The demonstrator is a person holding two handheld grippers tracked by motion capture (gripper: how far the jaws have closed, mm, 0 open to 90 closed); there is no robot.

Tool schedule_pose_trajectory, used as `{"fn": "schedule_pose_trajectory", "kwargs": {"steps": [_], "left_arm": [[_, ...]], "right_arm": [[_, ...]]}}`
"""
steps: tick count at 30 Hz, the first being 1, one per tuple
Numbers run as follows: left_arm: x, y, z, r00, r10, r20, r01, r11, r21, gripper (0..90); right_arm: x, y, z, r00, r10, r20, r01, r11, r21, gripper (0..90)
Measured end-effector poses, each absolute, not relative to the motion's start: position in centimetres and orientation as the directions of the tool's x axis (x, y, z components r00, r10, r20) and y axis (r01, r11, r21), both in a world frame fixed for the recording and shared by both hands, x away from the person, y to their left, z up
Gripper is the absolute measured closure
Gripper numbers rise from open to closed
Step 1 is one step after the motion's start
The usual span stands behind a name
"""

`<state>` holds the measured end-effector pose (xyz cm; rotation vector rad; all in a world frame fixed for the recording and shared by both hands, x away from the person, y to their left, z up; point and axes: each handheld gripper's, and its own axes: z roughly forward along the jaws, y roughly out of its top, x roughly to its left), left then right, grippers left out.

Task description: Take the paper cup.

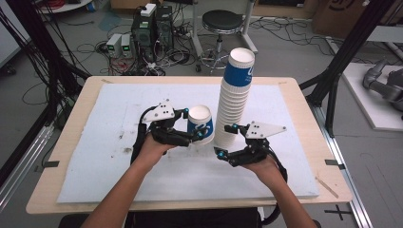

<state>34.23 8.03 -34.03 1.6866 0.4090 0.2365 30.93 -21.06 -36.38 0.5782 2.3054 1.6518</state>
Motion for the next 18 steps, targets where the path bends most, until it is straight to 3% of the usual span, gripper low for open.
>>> {"fn": "schedule_pose_trajectory", "kwargs": {"steps": [18], "left_arm": [[34.1,6.8,-34.0,0.927,0.364,-0.088,0.130,-0.092,0.987,25.9]], "right_arm": [[31.0,-20.1,-36.2,-0.897,0.441,0.032,0.164,0.264,0.951,15.5]]}}
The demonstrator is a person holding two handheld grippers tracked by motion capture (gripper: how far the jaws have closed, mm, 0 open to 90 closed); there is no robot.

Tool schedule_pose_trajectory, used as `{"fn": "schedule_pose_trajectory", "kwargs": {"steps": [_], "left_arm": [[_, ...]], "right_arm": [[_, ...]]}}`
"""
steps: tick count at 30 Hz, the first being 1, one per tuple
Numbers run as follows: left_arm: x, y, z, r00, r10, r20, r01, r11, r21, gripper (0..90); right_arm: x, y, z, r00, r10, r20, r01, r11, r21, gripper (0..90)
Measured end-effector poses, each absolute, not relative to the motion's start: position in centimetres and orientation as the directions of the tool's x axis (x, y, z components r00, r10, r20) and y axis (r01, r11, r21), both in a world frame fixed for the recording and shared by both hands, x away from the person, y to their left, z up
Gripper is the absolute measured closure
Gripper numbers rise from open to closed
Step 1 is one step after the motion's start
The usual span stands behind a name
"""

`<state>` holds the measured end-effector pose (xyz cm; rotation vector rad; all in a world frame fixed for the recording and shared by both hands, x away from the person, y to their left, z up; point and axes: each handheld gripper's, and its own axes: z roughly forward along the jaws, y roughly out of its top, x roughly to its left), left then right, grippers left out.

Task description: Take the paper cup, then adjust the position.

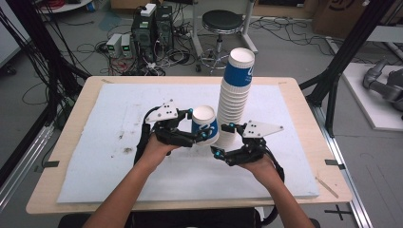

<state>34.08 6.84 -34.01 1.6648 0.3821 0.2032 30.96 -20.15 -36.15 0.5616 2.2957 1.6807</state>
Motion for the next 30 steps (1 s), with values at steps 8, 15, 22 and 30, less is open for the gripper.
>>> {"fn": "schedule_pose_trajectory", "kwargs": {"steps": [8,15,22,30], "left_arm": [[34.0,6.1,-34.0,0.938,0.331,-0.106,0.141,-0.083,0.986,26.1],[33.8,5.8,-34.0,0.943,0.316,-0.102,0.138,-0.092,0.986,26.3],[33.6,5.5,-34.0,0.947,0.306,-0.100,0.135,-0.095,0.986,26.3],[33.7,5.7,-34.2,0.948,0.301,-0.103,0.140,-0.103,0.985,26.4]], "right_arm": [[31.1,-19.8,-36.2,-0.888,0.459,0.027,0.160,0.253,0.954,15.6],[31.3,-19.7,-36.3,-0.889,0.457,0.021,0.154,0.255,0.955,18.2],[31.0,-19.9,-36.1,-0.894,0.448,0.021,0.150,0.255,0.955,19.5],[31.2,-20.0,-36.1,-0.899,0.438,0.002,0.136,0.275,0.952,24.7]]}}
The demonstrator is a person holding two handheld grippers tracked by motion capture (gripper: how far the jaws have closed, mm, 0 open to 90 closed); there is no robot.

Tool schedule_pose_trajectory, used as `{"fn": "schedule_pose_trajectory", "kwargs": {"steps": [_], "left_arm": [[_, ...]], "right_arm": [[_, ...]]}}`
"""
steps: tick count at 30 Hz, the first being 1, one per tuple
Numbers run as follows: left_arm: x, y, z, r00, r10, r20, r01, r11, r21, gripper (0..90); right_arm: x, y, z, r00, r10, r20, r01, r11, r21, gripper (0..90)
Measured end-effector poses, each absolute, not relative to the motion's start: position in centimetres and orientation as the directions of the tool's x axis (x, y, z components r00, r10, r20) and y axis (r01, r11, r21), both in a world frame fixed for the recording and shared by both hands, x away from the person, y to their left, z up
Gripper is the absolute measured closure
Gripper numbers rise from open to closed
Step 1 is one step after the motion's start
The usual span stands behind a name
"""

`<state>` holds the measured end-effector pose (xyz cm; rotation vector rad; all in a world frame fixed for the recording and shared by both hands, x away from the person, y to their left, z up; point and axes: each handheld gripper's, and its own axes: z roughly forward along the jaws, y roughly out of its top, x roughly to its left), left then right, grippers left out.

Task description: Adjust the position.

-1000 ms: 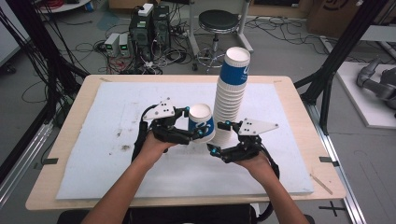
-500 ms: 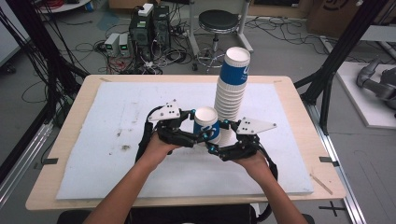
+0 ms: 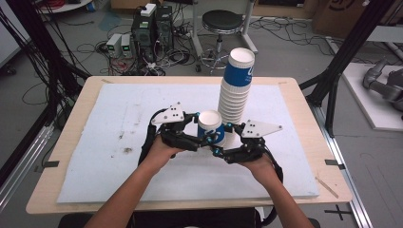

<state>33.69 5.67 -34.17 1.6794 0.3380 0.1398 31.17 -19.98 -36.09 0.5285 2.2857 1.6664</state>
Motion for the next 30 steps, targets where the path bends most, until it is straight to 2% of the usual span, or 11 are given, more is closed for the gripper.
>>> {"fn": "schedule_pose_trajectory", "kwargs": {"steps": [11,21,25,29,30], "left_arm": [[33.6,5.9,-34.4,0.949,0.301,-0.094,0.140,-0.133,0.981,24.3],[33.7,6.0,-33.1,0.958,0.284,-0.042,0.108,-0.219,0.970,20.6],[34.1,5.7,-32.7,0.970,0.235,-0.063,0.123,-0.251,0.960,24.1],[34.4,5.6,-32.4,0.978,0.203,-0.041,0.099,-0.283,0.954,27.3],[34.5,5.6,-32.5,0.978,0.201,-0.061,0.114,-0.268,0.957,27.8]], "right_arm": [[31.2,-20.0,-35.9,-0.904,0.427,-0.028,0.123,0.322,0.939,30.1],[31.1,-20.4,-35.7,-0.916,0.399,-0.039,0.111,0.347,0.931,31.3],[31.1,-20.7,-35.4,-0.924,0.381,-0.036,0.112,0.359,0.926,31.4],[31.3,-20.7,-35.3,-0.926,0.367,-0.087,0.079,0.414,0.907,31.4],[31.3,-20.8,-35.1,-0.927,0.361,-0.103,0.067,0.429,0.901,30.1]]}}
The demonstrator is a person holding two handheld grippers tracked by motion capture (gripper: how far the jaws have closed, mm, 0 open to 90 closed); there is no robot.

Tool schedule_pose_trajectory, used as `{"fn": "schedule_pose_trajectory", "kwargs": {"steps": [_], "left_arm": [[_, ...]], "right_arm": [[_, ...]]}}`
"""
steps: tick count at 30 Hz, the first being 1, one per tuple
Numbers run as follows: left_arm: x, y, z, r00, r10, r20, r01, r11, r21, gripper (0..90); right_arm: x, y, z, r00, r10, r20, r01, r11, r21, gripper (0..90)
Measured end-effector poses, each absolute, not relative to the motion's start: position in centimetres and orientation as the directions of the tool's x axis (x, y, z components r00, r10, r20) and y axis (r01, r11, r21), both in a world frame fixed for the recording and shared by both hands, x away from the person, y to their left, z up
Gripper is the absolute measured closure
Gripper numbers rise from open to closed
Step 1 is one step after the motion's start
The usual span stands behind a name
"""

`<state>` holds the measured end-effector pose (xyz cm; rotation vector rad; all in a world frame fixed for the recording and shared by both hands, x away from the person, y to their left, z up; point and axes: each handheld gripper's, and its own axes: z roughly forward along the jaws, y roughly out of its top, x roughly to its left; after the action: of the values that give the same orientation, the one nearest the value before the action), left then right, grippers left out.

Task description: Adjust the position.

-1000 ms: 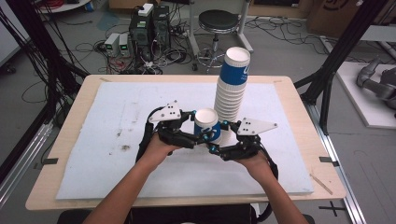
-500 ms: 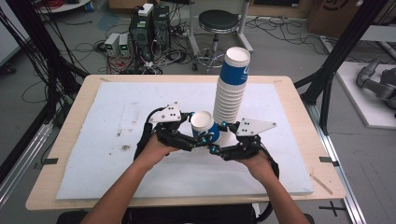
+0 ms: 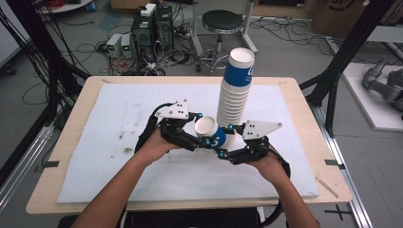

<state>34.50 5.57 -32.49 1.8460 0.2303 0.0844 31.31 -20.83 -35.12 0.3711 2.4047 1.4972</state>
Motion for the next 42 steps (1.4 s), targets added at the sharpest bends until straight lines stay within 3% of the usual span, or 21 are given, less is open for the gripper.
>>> {"fn": "schedule_pose_trajectory", "kwargs": {"steps": [3,4,8,12,21,23,24,29,35,36,42], "left_arm": [[34.5,5.7,-32.4,0.976,0.213,-0.049,0.104,-0.257,0.961,28.2],[34.6,5.8,-32.4,0.974,0.222,-0.051,0.106,-0.244,0.964,28.5],[34.5,6.2,-32.6,0.978,0.191,-0.083,0.116,-0.166,0.979,28.7],[34.2,5.9,-32.7,0.984,0.166,-0.069,0.096,-0.163,0.982,28.8],[34.1,5.6,-32.8,0.983,0.162,-0.090,0.119,-0.180,0.976,27.7],[33.9,5.4,-32.6,0.980,0.190,-0.062,0.103,-0.213,0.972,26.0],[33.8,5.4,-32.4,0.977,0.209,-0.045,0.095,-0.237,0.967,16.9],[33.7,5.5,-31.5,0.976,0.219,-0.010,0.071,-0.276,0.958,16.2],[33.9,5.3,-31.2,0.984,0.177,-0.019,0.076,-0.322,0.944,17.9],[33.9,5.3,-31.3,0.989,0.145,-0.021,0.068,-0.324,0.944,27.7],[34.1,5.5,-31.5,0.990,0.134,-0.050,0.089,-0.307,0.947,28.7]], "right_arm": [[31.4,-21.0,-35.1,-0.926,0.366,-0.088,0.072,0.401,0.913,26.0],[31.4,-21.2,-35.1,-0.913,0.403,-0.062,0.093,0.354,0.931,17.2],[31.5,-21.4,-35.2,-0.914,0.406,-0.026,0.111,0.309,0.944,17.0],[31.7,-20.6,-35.7,-0.930,0.366,-0.007,0.116,0.314,0.942,15.0],[31.8,-20.4,-35.6,-0.945,0.325,-0.024,0.103,0.368,0.924,25.4],[31.8,-20.4,-35.6,-0.946,0.322,-0.036,0.097,0.387,0.917,25.6],[31.9,-20.3,-35.5,-0.948,0.316,-0.050,0.090,0.414,0.906,25.8],[31.9,-20.2,-35.1,-0.947,0.309,-0.090,0.067,0.464,0.883,25.7],[31.9,-19.9,-34.5,-0.952,0.279,-0.126,0.037,0.514,0.857,25.6],[31.9,-19.9,-34.5,-0.953,0.276,-0.126,0.037,0.518,0.855,25.3],[31.9,-20.3,-34.8,-0.954,0.285,-0.090,0.056,0.466,0.883,18.5]]}}
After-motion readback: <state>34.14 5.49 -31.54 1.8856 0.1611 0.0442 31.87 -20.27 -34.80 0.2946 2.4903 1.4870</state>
